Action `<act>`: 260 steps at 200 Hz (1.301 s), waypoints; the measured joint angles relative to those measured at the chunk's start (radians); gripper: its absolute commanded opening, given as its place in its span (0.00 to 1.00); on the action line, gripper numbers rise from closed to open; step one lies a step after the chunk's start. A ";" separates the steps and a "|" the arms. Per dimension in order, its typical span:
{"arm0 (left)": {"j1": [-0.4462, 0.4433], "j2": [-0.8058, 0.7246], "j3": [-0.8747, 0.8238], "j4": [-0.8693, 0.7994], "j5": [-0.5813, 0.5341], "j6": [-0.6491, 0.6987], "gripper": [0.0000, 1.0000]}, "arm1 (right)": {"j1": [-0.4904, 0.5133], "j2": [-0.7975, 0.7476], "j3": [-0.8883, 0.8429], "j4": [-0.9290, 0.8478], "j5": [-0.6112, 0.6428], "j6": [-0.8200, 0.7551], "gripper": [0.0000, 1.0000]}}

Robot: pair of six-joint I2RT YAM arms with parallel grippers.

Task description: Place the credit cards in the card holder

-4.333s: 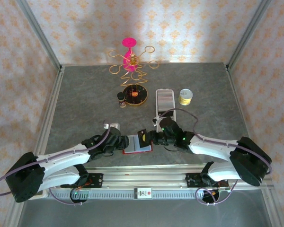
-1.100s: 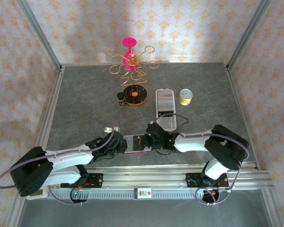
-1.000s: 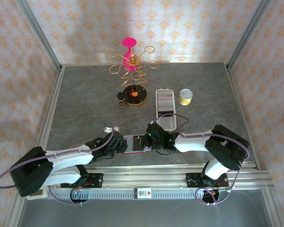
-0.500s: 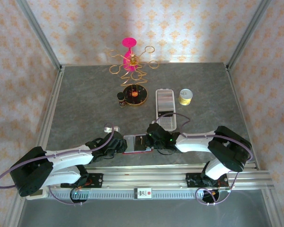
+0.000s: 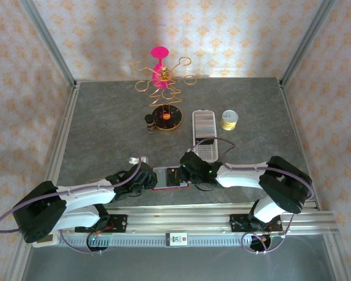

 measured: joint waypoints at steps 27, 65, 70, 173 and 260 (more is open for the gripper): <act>0.000 0.000 0.000 0.001 0.000 0.000 0.27 | 0.011 -0.003 0.003 -0.011 0.007 -0.014 0.39; 0.000 -0.003 0.000 0.001 0.000 0.000 0.27 | 0.048 0.030 0.078 -0.093 0.059 -0.039 0.41; 0.000 -0.004 -0.001 0.001 0.000 0.000 0.27 | 0.053 0.037 0.090 -0.104 0.067 -0.041 0.43; 0.000 -0.005 -0.008 0.012 0.000 0.000 0.27 | 0.129 0.174 0.262 -0.299 0.246 -0.063 0.50; 0.000 -0.005 -0.013 0.026 0.000 0.000 0.27 | 0.125 0.108 0.179 -0.290 0.270 -0.040 0.44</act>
